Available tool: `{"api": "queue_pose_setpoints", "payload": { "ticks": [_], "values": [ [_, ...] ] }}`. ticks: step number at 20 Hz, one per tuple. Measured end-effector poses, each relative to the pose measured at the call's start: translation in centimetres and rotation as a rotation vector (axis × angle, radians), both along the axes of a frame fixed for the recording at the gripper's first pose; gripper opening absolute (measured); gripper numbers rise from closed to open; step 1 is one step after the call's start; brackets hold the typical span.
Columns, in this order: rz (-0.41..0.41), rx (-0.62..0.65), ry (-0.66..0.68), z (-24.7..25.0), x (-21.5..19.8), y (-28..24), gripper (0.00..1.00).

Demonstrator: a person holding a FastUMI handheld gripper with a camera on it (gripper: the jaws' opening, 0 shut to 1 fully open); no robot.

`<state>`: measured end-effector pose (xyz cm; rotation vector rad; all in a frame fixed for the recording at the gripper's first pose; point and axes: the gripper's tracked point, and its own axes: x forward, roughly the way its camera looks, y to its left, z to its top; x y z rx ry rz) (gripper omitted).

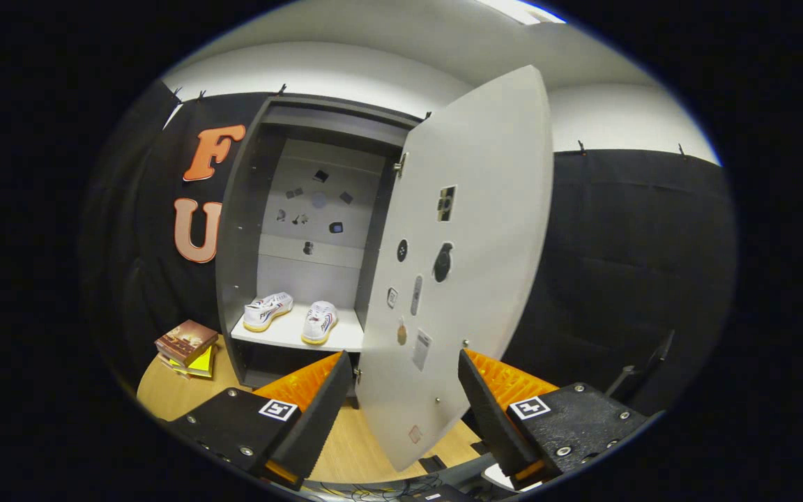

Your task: Open the shoe cabinet door, grab the shoes and put them into the shoe cabinet, then close the shoe cabinet door.

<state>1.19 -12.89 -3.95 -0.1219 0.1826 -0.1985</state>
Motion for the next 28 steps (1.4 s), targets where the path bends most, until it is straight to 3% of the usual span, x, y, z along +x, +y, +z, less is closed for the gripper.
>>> {"api": "queue_pose_setpoints", "payload": {
  "ticks": [6, 12, 21, 28],
  "values": [
    [-0.145, 0.047, 0.005, -1.8, -0.9, -5.2, 0.95],
    [-0.170, 0.097, 0.025, -4.5, 1.3, -6.0, 0.95],
    [-0.132, 0.154, 0.040, -6.6, 4.6, -3.7, 0.96],
    [-0.201, 0.153, -0.010, -5.3, 4.2, -4.6, 0.96]
  ]
}}
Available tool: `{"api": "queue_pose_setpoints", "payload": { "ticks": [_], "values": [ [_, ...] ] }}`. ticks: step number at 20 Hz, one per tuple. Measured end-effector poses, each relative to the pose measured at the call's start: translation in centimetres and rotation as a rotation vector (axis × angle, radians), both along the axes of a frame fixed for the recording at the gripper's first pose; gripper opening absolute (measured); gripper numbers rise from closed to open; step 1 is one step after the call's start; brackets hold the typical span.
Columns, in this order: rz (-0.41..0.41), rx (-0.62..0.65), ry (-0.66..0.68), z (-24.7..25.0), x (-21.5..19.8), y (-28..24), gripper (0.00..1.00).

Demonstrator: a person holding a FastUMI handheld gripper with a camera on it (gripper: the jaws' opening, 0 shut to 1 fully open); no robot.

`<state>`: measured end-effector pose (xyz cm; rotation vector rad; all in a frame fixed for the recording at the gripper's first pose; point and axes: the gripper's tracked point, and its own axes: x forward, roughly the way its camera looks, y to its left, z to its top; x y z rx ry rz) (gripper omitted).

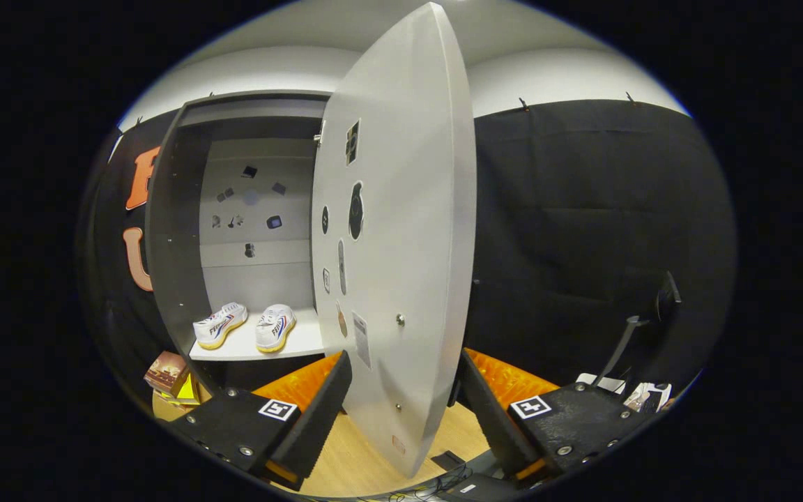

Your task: Open the shoe cabinet door, grab the shoes and put them into the shoe cabinet, then close the shoe cabinet door.

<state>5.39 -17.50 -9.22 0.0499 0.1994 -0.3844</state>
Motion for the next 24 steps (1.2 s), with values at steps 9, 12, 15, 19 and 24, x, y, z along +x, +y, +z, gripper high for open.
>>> {"api": "queue_pose_setpoints", "payload": {
  "ticks": [9, 12, 15, 19, 24],
  "values": [
    [-0.004, -0.009, -0.039, 1.7, 1.0, -0.5, 0.96],
    [-0.007, -0.022, -0.041, 1.6, 1.8, -0.6, 0.97],
    [-0.005, -0.067, -0.017, 1.5, 1.6, -0.2, 0.98],
    [0.031, -0.081, -0.021, 1.7, 0.7, 1.9, 0.98],
    [0.101, -0.073, -0.031, 1.9, -0.2, 5.2, 0.98]
  ]
}}
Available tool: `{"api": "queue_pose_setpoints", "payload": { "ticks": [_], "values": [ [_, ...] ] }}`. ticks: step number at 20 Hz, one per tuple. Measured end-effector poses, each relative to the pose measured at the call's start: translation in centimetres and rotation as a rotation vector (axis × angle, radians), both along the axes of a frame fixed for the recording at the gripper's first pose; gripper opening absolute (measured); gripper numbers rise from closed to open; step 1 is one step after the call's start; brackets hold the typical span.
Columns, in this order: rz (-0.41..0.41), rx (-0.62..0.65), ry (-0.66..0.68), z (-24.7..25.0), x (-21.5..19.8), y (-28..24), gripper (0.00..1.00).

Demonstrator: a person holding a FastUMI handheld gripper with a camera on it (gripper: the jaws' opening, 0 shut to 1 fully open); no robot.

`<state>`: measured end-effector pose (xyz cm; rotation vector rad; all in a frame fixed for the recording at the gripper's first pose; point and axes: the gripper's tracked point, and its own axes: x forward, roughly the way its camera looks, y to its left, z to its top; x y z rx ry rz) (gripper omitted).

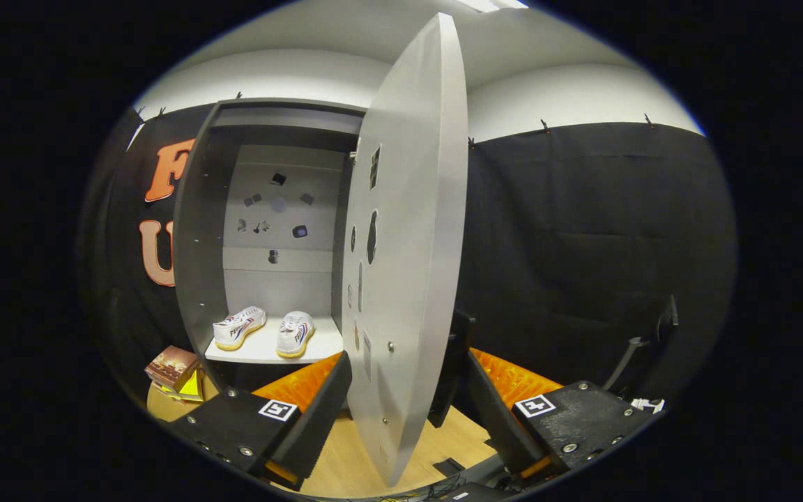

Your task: Open the shoe cabinet door, grab the shoes and put them into the shoe cabinet, then close the shoe cabinet door.

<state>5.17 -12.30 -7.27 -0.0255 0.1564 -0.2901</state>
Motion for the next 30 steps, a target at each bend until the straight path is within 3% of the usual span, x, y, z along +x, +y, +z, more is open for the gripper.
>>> {"api": "queue_pose_setpoints", "payload": {
  "ticks": [10, 15, 25, 30],
  "values": [
    [0.063, 0.028, -0.012, 0.7, -0.5, 4.8, 0.98],
    [0.151, 0.063, -0.020, 0.8, 0.2, 9.0, 0.98],
    [0.399, 0.154, 0.000, 0.5, 8.0, 22.9, 0.98],
    [0.390, 0.096, 0.008, 0.4, 12.5, 26.5, 0.97]
  ]
}}
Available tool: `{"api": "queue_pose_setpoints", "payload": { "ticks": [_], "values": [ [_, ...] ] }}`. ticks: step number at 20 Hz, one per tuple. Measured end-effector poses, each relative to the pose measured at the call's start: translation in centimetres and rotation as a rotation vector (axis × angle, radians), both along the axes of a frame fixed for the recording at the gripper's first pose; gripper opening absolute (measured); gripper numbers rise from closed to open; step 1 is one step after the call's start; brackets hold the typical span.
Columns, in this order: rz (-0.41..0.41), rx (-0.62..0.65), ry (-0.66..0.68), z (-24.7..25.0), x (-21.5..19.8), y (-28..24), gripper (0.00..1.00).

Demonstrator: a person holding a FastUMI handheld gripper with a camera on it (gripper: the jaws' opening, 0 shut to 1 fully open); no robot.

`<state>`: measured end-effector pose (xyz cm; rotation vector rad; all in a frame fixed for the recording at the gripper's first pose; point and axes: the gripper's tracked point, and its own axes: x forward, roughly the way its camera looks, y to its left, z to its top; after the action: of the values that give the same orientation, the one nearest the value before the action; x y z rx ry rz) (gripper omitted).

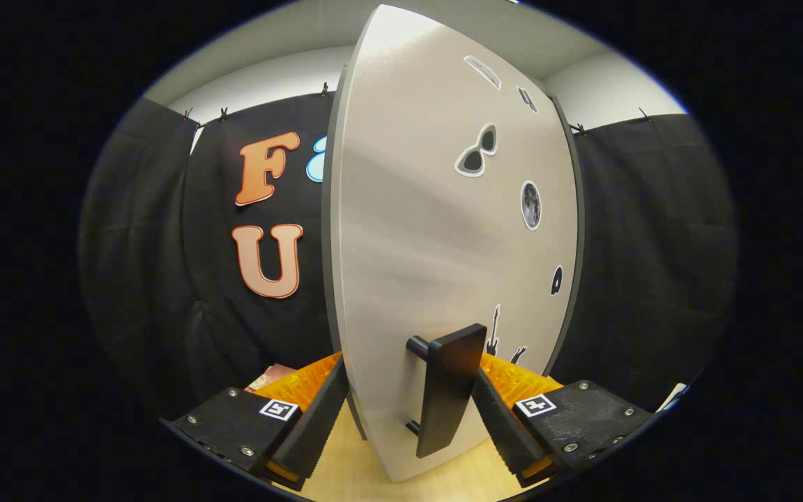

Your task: Open the shoe cabinet door, grab the shoes and put them into the shoe cabinet, then close the shoe cabinet door.

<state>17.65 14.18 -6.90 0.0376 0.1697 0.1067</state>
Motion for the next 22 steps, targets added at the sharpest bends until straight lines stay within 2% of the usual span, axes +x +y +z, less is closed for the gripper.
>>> {"api": "queue_pose_setpoints", "payload": {
  "ticks": [8, 22],
  "values": [
    [0.049, 0.035, -0.006, 0.2, 3.6, 2.9, 0.98],
    [0.108, -0.005, 0.020, -0.4, 8.3, 5.1, 0.98]
  ]
}}
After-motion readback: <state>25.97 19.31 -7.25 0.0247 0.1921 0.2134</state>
